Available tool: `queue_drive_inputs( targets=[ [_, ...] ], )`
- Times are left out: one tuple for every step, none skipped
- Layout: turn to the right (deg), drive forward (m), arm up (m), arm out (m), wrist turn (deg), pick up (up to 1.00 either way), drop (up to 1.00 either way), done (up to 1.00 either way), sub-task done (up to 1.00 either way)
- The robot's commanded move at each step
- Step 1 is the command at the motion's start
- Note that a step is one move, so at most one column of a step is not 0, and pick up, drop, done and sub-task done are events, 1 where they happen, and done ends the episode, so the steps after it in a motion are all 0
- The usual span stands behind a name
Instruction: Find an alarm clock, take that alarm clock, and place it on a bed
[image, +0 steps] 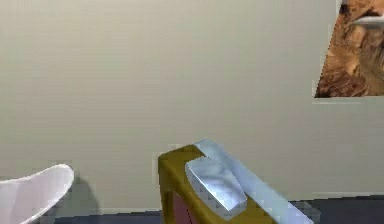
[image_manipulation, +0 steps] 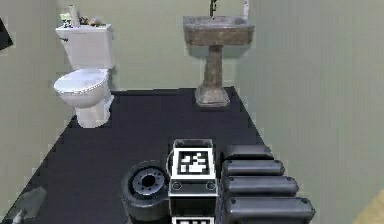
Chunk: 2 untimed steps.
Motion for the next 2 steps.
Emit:
queue_drive_inputs(
  targets=[
    [-45.0, 0.0, 0.0, 0.0, 0.0, 0.0, 0.0, 0.0, 0.0],
    [-18.0, 0.0, 0.0, 0.0, 0.0, 0.0, 0.0, 0.0, 0.0]
  ],
)
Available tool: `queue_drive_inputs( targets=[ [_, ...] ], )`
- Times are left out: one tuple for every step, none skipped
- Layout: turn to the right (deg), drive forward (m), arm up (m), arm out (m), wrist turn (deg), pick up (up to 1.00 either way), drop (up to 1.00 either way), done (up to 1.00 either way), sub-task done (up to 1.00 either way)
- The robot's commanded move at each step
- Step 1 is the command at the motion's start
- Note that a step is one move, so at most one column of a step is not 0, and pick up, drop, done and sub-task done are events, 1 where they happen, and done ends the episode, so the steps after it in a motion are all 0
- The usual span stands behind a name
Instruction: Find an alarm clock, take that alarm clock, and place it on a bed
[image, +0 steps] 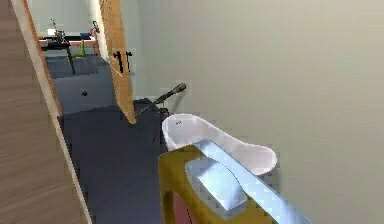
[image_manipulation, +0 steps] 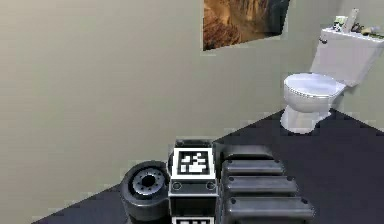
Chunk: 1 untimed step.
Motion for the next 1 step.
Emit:
queue_drive_inputs(
  targets=[
    [0.0, 0.4, 0.0, 0.0, 0.0, 0.0, 0.0, 0.0, 0.0]
  ],
)
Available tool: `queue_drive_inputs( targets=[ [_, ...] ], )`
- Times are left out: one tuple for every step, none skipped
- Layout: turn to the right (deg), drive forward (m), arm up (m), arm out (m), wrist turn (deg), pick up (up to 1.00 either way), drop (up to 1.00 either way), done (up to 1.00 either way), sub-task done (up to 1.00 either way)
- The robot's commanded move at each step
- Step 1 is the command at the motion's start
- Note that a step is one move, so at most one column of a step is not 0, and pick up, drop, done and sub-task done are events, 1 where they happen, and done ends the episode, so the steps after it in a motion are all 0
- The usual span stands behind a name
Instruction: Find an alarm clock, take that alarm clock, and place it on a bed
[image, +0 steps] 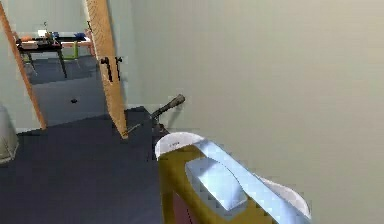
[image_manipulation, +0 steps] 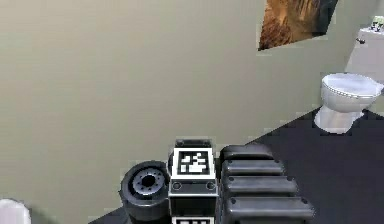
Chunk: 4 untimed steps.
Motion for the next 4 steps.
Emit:
queue_drive_inputs(
  targets=[
    [-27.0, 0.0, 0.0, 0.0, 0.0, 0.0, 0.0, 0.0, 0.0],
    [-3.0, 0.0, 0.0, 0.0, 0.0, 0.0, 0.0, 0.0, 0.0],
    [0.0, 1.0, 0.0, 0.0, 0.0, 0.0, 0.0, 0.0, 0.0],
    [-3.0, 0.0, 0.0, 0.0, 0.0, 0.0, 0.0, 0.0, 0.0]
  ],
)
